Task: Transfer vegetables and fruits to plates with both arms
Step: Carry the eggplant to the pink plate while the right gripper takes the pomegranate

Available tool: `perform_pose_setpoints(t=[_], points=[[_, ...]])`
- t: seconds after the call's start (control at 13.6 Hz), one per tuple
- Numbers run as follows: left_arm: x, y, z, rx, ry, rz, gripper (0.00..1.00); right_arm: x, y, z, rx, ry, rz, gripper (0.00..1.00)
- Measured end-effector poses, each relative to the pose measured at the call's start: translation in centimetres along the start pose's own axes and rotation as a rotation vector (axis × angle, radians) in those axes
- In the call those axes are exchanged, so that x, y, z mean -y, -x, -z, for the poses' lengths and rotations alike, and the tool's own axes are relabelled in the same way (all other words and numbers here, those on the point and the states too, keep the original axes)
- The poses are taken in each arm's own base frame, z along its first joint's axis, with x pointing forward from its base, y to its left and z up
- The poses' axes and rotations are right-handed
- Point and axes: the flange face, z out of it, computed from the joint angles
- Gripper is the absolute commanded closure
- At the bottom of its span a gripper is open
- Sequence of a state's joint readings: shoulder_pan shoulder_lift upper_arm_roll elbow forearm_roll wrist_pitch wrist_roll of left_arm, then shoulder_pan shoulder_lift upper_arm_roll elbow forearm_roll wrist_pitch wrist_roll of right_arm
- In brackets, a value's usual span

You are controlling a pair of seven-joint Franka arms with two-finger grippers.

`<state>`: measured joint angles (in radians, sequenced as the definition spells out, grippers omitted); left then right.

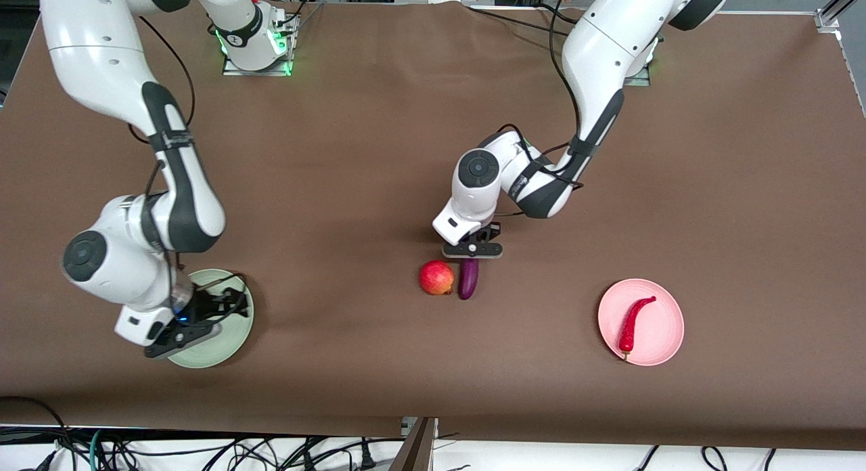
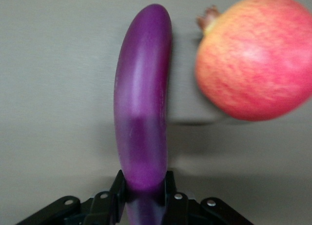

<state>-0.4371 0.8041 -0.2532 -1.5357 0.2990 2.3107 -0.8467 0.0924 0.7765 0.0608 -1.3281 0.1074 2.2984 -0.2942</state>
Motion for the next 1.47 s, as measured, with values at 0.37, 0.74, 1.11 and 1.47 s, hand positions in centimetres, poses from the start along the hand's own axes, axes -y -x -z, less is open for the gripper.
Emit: perform_pose_setpoints(t=[0.37,0.74,1.11,1.47], points=[[7.7,-4.9,6.2,0.047,-0.117,0.122,0.97,14.0,-2.5,-0.5,-0.061,-0.090,-0.198,0.00],[22.9,-11.3,15.8,0.024,-0.144,-0.050,0.95,32.2,-1.4,-5.1,-0.210,-0.188,-0.324,0.00],[35.9,-15.3,14.0,0.014,-0.118,-0.215,0.94,36.6,0.9,-9.5,-0.242,-0.148,-0.263,0.00],[39.4,-16.9,8.2,-0.016,-0.077,-0.323,0.89,39.0,2.2,-11.2,-0.252,-0.143,-0.222,0.00]])
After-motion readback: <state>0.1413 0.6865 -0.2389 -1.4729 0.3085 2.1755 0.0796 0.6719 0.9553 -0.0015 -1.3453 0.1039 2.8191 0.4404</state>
